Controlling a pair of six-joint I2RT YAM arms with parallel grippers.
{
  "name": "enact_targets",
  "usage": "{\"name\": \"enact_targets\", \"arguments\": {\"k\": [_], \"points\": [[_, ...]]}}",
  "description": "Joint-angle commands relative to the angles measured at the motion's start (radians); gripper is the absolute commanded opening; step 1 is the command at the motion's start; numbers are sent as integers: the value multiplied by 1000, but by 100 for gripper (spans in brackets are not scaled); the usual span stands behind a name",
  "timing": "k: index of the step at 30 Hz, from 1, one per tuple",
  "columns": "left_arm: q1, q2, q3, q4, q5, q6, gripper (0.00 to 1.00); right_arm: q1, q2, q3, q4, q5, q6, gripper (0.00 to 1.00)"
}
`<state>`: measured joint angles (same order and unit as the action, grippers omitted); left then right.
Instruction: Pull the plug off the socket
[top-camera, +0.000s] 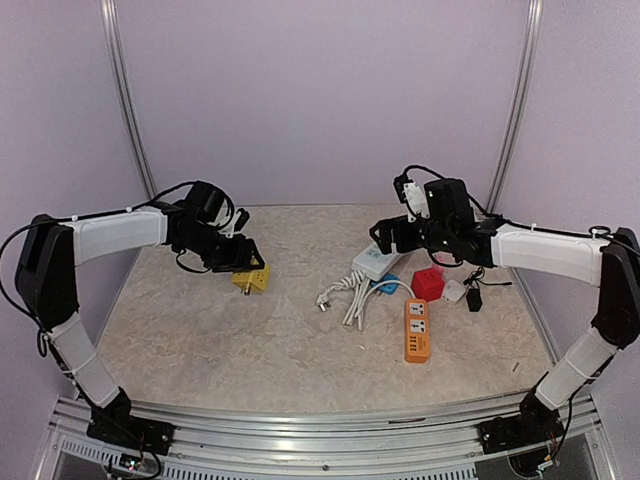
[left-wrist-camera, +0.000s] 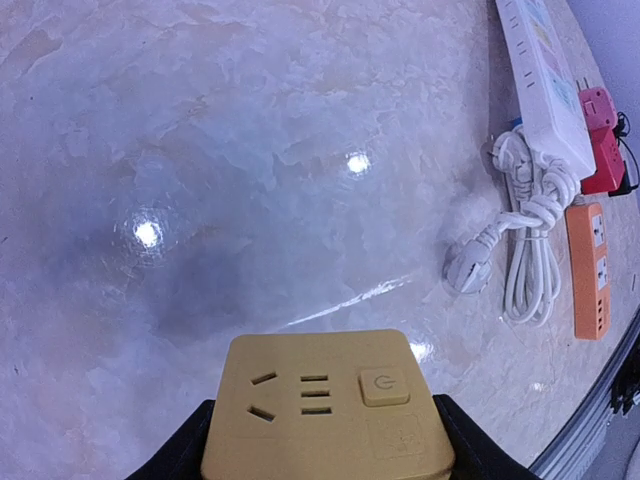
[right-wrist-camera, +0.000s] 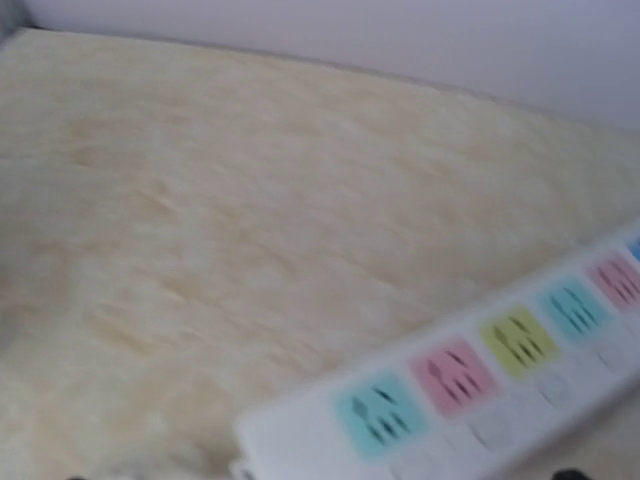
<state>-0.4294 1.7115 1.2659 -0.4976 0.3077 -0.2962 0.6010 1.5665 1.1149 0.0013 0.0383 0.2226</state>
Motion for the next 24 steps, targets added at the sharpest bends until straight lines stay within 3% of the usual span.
{"name": "enact_targets", "arguments": {"k": [1, 7, 13, 24], "points": [[-18, 50, 13, -15, -20, -14, 15, -31, -54, -71, 18, 61, 42, 100], [-41, 102, 42, -20, -27, -8, 19, -53, -90, -113, 28, 67, 51, 100], [-47, 138, 54, -34, -40, -2, 30, -60, -90, -115, 13, 74, 52, 100], [-55, 134, 59, -44, -63, 21, 63, -63, -93, -111, 10, 74, 55, 100]]}}
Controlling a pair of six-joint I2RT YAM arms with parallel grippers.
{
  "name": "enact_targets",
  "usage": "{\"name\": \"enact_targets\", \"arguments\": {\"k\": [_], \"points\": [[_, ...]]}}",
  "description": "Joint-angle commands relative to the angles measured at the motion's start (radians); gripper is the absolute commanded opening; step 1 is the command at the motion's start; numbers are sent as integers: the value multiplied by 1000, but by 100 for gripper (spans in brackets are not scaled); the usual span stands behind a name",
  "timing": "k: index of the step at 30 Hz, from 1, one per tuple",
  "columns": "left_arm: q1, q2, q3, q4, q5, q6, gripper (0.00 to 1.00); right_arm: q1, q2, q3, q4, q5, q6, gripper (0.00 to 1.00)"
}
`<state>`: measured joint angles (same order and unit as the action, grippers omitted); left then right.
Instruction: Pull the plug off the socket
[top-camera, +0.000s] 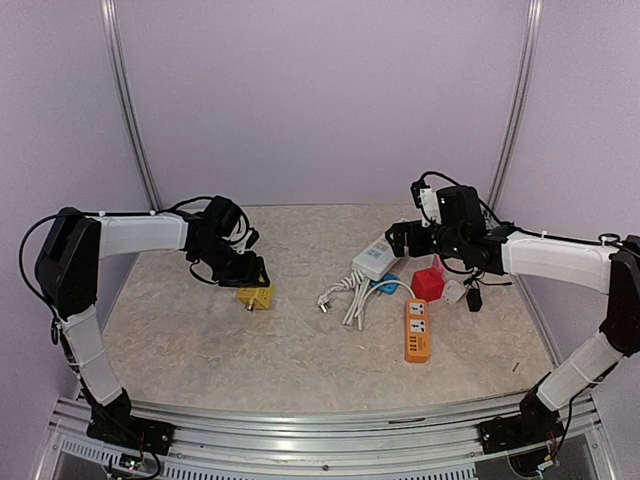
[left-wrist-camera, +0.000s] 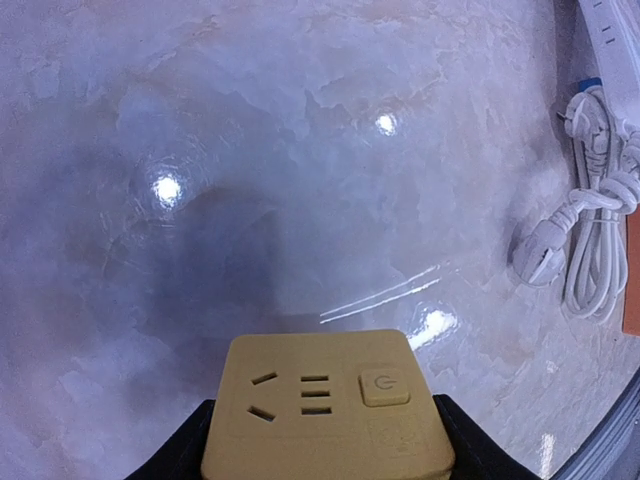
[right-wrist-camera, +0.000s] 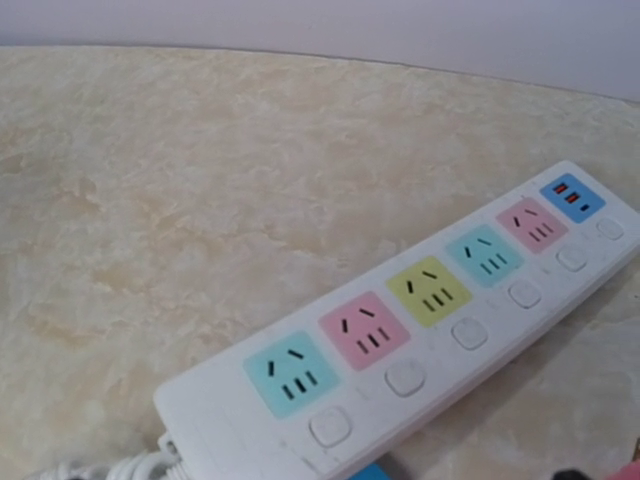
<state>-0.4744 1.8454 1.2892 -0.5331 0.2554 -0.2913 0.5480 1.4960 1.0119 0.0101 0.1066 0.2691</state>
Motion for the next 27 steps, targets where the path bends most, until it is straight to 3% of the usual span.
{"name": "enact_targets", "arguments": {"k": [1, 6, 17, 22, 27], "points": [[-10, -1, 37, -8, -11, 16, 65, -11, -22, -6, -1, 5, 9, 100], [-15, 2, 40, -7, -10, 18, 80, -11, -24, -5, -4, 3, 7, 100], [-2, -64, 10, 66, -51, 5, 93, -11, -32, -10, 0, 6, 0, 100], [86, -134, -68, 196, -35, -8, 95, -55, -6, -11, 36, -90, -2, 100], [235, -251, -232, 428, -16, -17, 97, -150, 27, -3, 54, -148, -21, 100]]}}
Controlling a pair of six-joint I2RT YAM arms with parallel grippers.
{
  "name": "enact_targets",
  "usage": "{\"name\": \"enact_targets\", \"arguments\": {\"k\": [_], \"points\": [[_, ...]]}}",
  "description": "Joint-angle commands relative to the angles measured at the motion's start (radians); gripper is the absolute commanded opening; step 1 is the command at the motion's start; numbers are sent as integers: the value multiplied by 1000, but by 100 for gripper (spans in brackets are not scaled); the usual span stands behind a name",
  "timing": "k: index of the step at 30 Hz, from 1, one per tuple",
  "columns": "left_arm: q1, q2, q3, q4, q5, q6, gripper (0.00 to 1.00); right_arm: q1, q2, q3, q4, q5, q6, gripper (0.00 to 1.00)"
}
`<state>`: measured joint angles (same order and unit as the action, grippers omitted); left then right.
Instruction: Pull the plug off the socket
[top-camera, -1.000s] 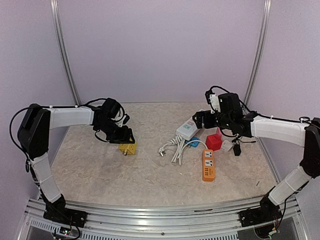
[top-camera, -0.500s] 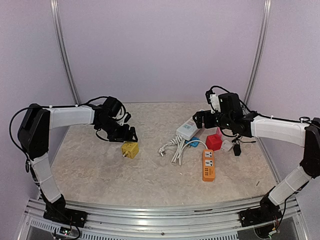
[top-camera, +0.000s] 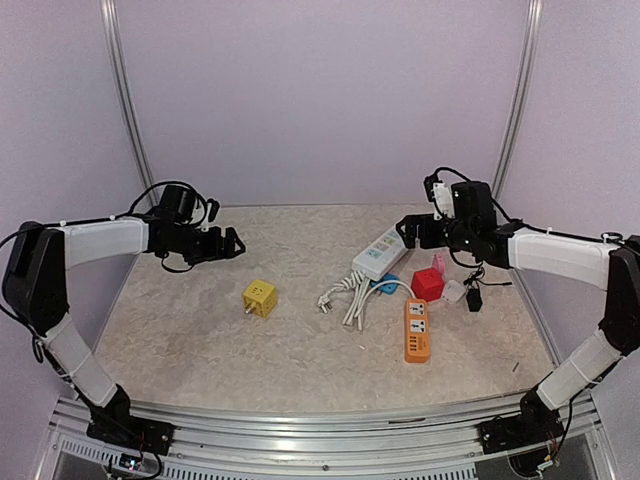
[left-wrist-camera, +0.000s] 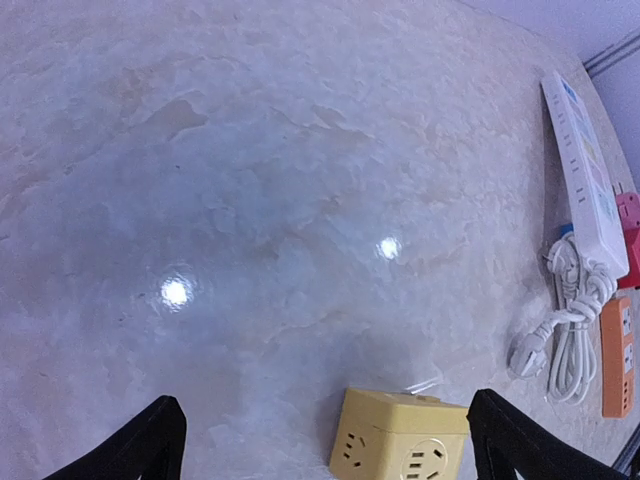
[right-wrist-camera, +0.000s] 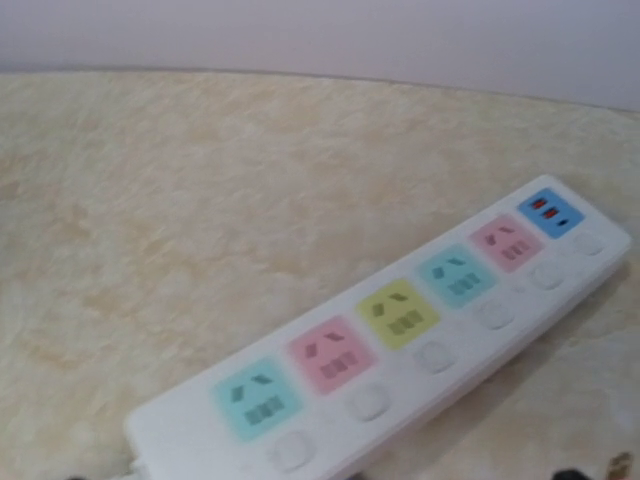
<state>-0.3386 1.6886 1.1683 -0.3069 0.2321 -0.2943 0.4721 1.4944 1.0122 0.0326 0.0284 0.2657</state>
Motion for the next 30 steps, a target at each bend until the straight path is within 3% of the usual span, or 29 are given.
{"name": "enact_targets", "arguments": {"k": [1, 5, 10, 16, 25, 30], "points": [[136, -115, -147, 249, 8, -13, 97, -99, 32, -9, 43, -84, -19, 100], [294, -222, -262, 435, 22, 13, 98, -222, 36, -56, 119, -148, -36, 100], [426, -340, -414, 618, -94, 77, 99, -348, -8, -156, 232, -160, -77, 100], [572, -485, -627, 847, -132, 77, 99, -491, -100, -360, 508, -157, -105, 100], [590, -578, -871, 1056, -226, 149, 99, -553, -148, -689, 970, -66, -165, 100], [589, -557, -903, 1105, -212, 136, 99, -560, -183, -762, 1040, -35, -180, 100]]}}
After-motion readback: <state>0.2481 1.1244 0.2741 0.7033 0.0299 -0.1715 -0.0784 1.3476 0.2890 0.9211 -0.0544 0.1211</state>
